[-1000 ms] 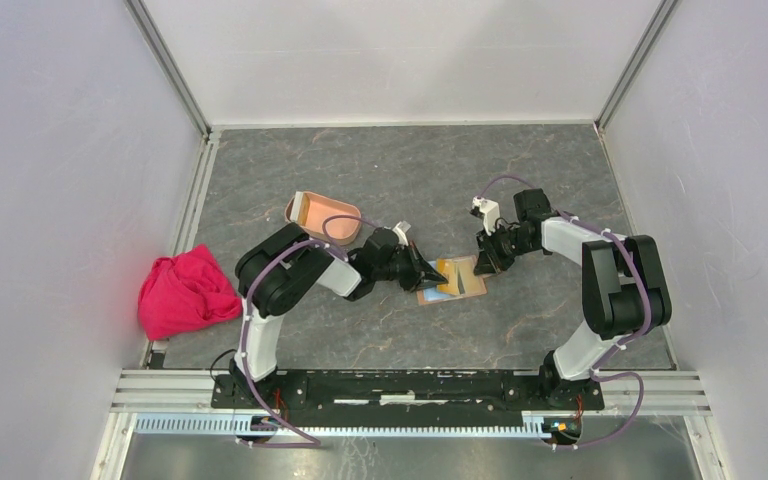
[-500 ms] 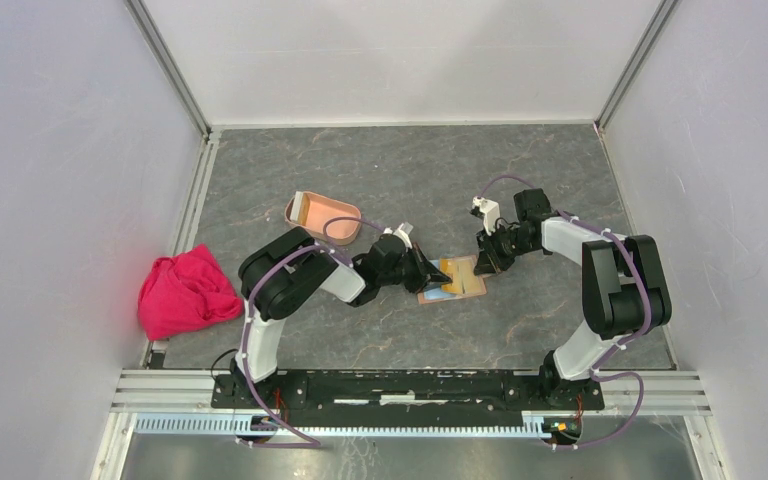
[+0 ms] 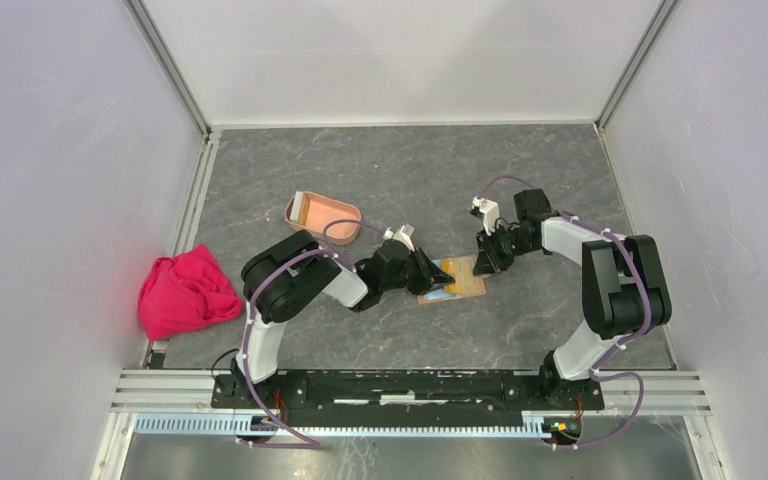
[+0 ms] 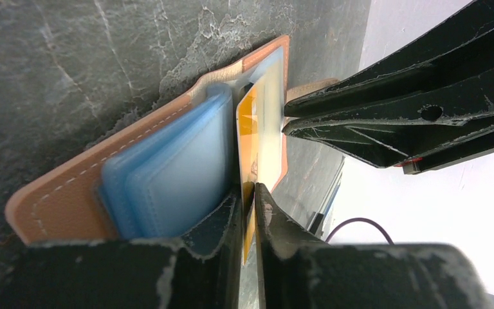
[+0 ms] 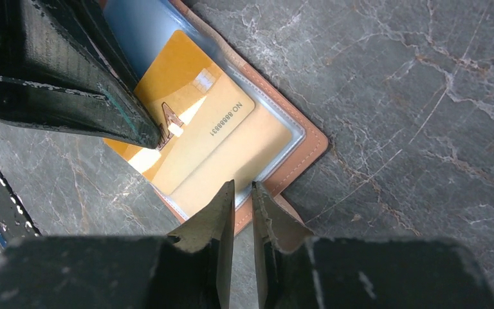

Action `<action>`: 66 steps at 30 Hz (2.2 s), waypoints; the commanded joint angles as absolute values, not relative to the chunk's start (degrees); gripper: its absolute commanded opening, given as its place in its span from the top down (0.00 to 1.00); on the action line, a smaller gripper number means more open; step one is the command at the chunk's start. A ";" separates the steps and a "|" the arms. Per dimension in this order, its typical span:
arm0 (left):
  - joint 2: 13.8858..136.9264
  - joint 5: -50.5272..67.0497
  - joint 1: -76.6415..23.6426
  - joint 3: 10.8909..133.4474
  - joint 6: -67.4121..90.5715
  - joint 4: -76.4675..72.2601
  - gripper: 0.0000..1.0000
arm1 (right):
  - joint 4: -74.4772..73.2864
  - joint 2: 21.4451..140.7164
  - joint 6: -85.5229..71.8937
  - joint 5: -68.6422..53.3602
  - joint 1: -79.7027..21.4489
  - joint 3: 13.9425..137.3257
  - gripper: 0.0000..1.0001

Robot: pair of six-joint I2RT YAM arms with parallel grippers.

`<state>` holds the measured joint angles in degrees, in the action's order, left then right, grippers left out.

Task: Put the credit cards into the card holder
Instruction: Insert the credit card into the card holder.

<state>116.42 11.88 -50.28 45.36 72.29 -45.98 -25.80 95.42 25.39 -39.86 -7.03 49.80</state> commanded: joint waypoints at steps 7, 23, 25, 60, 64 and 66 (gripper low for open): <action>114.96 9.51 -50.82 45.54 71.92 -42.54 0.67 | -25.15 91.89 27.54 -47.40 -6.87 49.86 0.74; 112.41 8.78 -50.80 47.26 67.91 -36.43 0.64 | -26.18 95.96 27.38 -59.49 -7.12 49.46 0.80; 112.55 8.99 -50.80 47.54 67.80 -36.36 0.64 | -25.66 97.79 26.25 -60.19 -7.42 49.48 0.82; 106.11 5.97 -50.39 53.09 58.21 -17.25 0.51 | -23.69 103.06 22.15 -49.58 -8.59 49.48 0.84; 104.60 4.53 -50.45 52.83 57.28 -15.25 0.52 | -23.79 103.06 22.23 -49.57 -8.64 49.57 0.84; 104.22 4.19 -50.45 52.97 56.93 -14.68 0.53 | -23.87 102.99 22.32 -49.57 -8.75 49.61 0.84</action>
